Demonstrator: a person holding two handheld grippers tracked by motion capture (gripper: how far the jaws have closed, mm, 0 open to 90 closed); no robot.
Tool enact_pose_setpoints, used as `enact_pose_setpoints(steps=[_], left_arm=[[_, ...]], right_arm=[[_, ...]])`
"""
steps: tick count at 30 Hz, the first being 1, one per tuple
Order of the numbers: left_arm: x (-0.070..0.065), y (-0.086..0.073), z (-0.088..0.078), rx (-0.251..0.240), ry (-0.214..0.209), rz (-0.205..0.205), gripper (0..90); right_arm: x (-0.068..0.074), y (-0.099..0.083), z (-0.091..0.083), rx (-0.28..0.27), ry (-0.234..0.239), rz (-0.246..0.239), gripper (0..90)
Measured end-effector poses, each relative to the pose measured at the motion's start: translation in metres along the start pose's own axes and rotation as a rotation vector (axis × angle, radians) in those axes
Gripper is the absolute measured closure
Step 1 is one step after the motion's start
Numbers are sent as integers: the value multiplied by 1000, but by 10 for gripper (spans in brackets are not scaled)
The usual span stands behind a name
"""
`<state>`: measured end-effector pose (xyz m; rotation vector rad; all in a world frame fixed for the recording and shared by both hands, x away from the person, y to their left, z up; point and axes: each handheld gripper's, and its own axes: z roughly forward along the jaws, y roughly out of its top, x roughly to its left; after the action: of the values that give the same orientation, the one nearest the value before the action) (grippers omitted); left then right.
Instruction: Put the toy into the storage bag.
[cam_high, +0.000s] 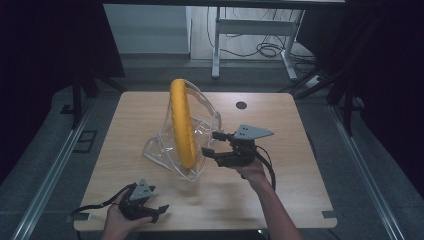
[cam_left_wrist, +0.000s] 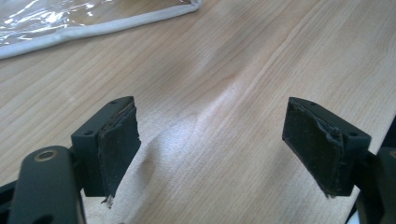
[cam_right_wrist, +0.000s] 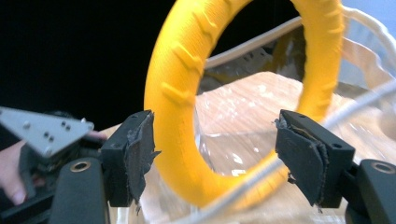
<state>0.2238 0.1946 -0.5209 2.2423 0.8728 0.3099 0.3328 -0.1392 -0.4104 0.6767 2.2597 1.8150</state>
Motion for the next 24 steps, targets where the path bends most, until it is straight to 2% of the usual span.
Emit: enact_pose_setpoints(steps=[2, 3, 6, 8, 10, 11, 17, 24], left_arm=[[1, 1, -1, -5, 3, -6, 186], [1, 1, -1, -8, 4, -8, 186], [3, 2, -2, -14, 11, -17, 186], [4, 3, -3, -13, 15, -18, 186], [5, 3, -3, -16, 20, -24, 186], [5, 3, -3, -16, 20, -24, 186], [6, 4, -3, -17, 27, -26, 186], [7, 5, -3, -19, 28, -30, 186]], right_arm=[[-2, -5, -10, -4, -3, 6, 290], [-6, -12, -20, 10, -20, 8, 290], [-10, -20, -29, 24, -41, 8, 290], [-14, -29, -37, 39, -63, 16, 289], [-21, -43, -48, 59, -107, 27, 290], [-21, -43, -48, 59, -107, 27, 290], [-33, -71, -61, 146, -216, 7, 291], [-43, -99, -65, 216, -258, 38, 293]])
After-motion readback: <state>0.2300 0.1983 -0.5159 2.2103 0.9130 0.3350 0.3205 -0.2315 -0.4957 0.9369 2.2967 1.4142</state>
